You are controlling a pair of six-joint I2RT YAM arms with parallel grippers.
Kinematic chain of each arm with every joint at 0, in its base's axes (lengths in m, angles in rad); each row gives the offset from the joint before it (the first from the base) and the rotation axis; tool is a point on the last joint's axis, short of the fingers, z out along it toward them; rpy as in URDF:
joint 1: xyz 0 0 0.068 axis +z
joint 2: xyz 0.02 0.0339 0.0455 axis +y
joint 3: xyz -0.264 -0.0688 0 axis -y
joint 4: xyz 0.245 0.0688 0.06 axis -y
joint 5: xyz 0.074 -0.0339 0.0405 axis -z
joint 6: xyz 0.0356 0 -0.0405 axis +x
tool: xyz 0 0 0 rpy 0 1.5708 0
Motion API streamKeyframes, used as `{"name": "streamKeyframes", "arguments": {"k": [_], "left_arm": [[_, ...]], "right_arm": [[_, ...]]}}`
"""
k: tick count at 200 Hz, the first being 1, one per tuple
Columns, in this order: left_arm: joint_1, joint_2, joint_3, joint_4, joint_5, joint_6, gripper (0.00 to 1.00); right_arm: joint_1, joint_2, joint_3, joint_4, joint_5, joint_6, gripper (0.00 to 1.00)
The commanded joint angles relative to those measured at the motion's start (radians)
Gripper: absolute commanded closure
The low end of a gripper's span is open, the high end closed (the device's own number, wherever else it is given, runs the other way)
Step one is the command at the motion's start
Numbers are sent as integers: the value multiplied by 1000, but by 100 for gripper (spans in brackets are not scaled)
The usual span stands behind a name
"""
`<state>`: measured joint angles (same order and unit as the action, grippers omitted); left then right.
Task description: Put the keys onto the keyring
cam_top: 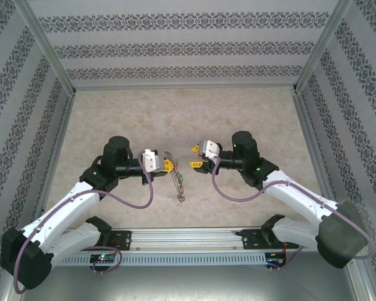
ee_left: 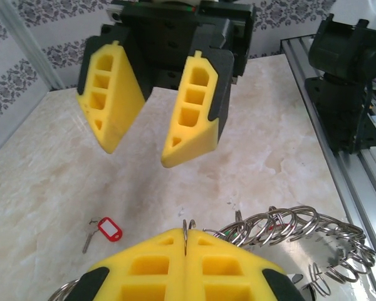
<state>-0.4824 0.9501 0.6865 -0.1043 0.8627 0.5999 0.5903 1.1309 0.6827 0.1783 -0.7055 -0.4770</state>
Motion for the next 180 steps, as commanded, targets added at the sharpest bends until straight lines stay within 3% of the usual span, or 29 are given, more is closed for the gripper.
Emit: {"name": "streamKeyframes", "arguments": {"k": [1, 27, 180], "left_arm": [[8, 9, 44, -40, 73, 60, 100], [8, 24, 46, -18, 89, 41, 100], [1, 57, 15, 107, 110, -55, 100]], "right_arm": [[39, 14, 57, -67, -77, -75, 58], [79, 37, 104, -130, -75, -121, 63], [163, 101, 164, -165, -50, -140, 71]]}}
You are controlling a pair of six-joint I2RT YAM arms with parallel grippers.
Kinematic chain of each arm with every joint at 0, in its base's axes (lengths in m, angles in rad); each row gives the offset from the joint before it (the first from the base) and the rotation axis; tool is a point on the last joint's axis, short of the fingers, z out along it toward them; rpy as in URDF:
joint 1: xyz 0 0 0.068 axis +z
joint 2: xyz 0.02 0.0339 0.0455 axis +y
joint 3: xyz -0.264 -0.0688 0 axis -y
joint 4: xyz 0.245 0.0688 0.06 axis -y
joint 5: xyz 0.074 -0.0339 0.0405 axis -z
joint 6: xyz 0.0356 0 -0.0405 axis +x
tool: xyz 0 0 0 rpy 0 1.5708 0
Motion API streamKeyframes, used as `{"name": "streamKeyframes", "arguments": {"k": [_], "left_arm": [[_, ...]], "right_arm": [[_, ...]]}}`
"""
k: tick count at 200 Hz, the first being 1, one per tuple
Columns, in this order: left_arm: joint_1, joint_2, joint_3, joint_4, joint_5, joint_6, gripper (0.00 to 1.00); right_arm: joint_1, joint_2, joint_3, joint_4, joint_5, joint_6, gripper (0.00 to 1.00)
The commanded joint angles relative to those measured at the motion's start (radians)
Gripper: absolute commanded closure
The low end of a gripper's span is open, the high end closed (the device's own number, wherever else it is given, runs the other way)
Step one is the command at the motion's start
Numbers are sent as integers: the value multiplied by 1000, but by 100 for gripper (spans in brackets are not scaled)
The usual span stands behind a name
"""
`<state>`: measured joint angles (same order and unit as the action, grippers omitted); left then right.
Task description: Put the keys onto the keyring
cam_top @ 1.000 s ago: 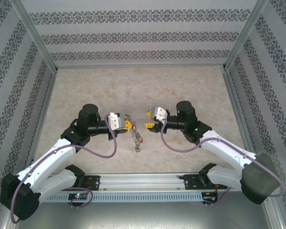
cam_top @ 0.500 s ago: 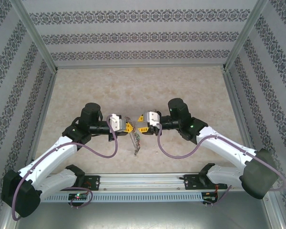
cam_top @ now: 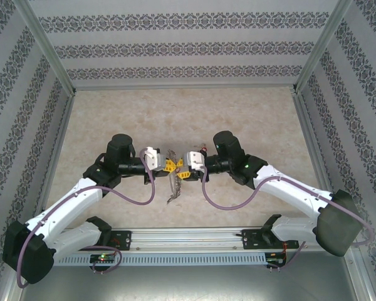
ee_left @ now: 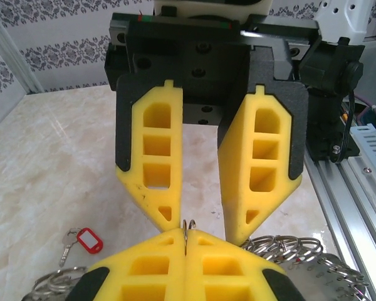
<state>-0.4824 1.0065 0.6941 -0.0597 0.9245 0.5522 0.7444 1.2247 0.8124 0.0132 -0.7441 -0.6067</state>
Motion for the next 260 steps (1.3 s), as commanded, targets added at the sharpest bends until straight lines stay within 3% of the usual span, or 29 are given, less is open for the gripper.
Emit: {"name": "streamKeyframes", "arguments": {"k": [1, 86, 105, 143, 179, 204, 260], "left_arm": [[1, 1, 7, 63, 48, -6, 100], [-19, 20, -4, 117, 60, -51, 100], [-27, 30, -6, 144, 64, -71, 100], [-35, 42, -10, 156, 55, -85, 100], [-34, 6, -17, 88, 27, -33, 80], [-31, 6, -7, 13, 31, 6, 79], [-31, 33, -7, 24, 34, 4, 78]], "right_arm": [[10, 6, 34, 1, -10, -10, 71], [12, 12, 39, 24, 6, 4, 86], [15, 7, 24, 66, 19, 27, 100], [12, -20, -4, 57, 51, 25, 100], [-5, -60, -44, 69, 74, 49, 100], [-10, -73, -50, 57, 76, 47, 100], [-10, -79, -49, 54, 77, 45, 100]]}}
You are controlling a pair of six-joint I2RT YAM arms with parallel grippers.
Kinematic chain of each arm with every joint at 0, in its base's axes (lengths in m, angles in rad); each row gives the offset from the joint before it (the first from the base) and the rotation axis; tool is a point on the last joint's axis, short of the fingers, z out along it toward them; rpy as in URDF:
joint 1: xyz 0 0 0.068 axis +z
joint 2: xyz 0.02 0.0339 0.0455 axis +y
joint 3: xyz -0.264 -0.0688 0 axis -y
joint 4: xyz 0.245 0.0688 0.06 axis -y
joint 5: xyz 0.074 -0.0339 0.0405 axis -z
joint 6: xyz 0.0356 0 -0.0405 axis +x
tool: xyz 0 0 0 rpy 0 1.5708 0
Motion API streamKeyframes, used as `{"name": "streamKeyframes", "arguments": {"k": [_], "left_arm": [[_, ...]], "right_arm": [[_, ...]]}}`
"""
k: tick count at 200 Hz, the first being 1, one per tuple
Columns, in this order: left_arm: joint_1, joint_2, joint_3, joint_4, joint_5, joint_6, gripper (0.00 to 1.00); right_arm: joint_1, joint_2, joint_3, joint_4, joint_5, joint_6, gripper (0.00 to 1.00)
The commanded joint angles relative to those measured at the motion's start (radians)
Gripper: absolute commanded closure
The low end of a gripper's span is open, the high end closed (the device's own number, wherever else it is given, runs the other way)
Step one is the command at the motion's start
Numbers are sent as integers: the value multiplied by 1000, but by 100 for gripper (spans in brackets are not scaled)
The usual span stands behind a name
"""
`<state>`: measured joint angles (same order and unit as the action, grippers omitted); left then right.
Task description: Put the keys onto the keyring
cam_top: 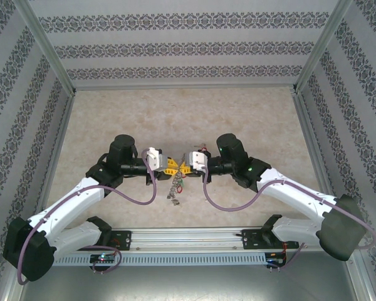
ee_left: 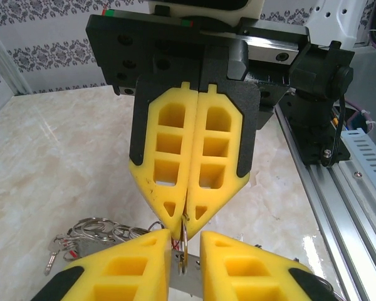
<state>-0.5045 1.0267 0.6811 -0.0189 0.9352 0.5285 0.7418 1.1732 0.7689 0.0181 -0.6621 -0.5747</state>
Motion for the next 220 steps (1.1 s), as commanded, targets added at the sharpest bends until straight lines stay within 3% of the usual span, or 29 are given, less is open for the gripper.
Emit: {"name": "streamKeyframes", "arguments": {"k": [1, 70, 98, 108, 130, 191, 202, 220], "left_arm": [[-8, 14, 6, -18, 24, 27, 78], [-9, 26, 0, -19, 8, 28, 78], [-8, 27, 4, -20, 4, 31, 90], [-8, 28, 8, -20, 13, 31, 100], [-10, 43, 19, -16, 37, 23, 100], [-14, 49, -34, 179, -47, -157, 100], [-15, 51, -32, 177, -24, -157, 82], [-15, 58, -27, 146, -10, -140, 80]], "right_arm": [[-7, -28, -5, 49, -5, 13, 100], [-7, -39, -11, 47, 6, 16, 100], [-7, -40, -14, 53, 1, 19, 100], [-4, -40, -15, 52, 1, 18, 100], [-1, -37, -17, 55, 5, 19, 100], [7, -33, -25, 89, 21, 38, 100], [7, -32, -25, 94, 24, 41, 100], [6, -31, -23, 95, 29, 41, 100]]}}
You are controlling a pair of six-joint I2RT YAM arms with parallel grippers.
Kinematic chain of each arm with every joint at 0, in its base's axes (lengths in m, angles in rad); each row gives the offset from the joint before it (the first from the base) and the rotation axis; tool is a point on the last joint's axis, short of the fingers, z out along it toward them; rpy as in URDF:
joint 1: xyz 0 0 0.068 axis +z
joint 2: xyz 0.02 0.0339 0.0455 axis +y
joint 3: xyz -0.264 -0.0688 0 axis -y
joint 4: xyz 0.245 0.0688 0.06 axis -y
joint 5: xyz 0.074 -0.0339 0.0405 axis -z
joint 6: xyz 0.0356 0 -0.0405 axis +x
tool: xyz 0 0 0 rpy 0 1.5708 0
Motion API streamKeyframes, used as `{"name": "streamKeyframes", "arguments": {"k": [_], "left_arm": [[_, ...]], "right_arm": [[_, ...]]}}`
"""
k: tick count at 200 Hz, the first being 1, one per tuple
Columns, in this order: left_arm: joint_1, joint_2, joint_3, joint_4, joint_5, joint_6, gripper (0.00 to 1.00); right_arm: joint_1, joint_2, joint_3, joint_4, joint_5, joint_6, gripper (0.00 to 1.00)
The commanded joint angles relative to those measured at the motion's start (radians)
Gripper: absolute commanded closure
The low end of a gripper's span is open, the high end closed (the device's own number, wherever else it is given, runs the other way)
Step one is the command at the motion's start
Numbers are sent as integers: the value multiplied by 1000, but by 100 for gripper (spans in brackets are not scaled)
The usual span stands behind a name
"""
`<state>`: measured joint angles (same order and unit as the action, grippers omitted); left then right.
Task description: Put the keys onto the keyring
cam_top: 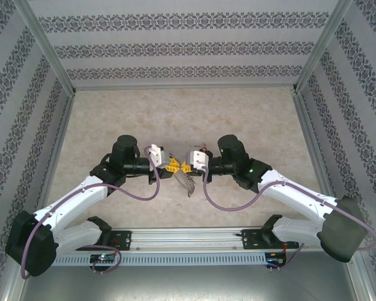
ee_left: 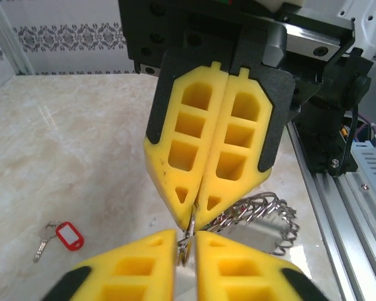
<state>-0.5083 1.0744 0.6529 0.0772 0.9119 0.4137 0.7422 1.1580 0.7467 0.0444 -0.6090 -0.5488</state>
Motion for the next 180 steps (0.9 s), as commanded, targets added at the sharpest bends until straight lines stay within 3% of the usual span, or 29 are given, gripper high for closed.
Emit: {"name": "streamKeyframes", "arguments": {"k": [1, 16, 42, 89, 131, 145, 180], "left_arm": [[-12, 10, 2, 49, 12, -24, 80], [-11, 3, -7, 28, 6, 2, 82], [-12, 4, -12, 18, 3, 16, 99], [-12, 13, -8, 17, 16, 20, 100], [-11, -25, -10, 5, -83, -4, 100], [-11, -45, -10, -16, -142, 9, 100], [-10, -101, -3, -100, -227, 95, 100]], "right_arm": [[6, -16, -1, 69, -24, 15, 100], [5, -12, 2, 71, -31, 23, 100], [5, -9, -1, 91, -35, 44, 100], [5, 1, -1, 112, -34, 61, 100], [6, 0, -16, 85, -29, 49, 100], [2, -5, -38, 80, -15, 38, 85], [-16, -18, -82, 75, 2, 34, 70]]}}
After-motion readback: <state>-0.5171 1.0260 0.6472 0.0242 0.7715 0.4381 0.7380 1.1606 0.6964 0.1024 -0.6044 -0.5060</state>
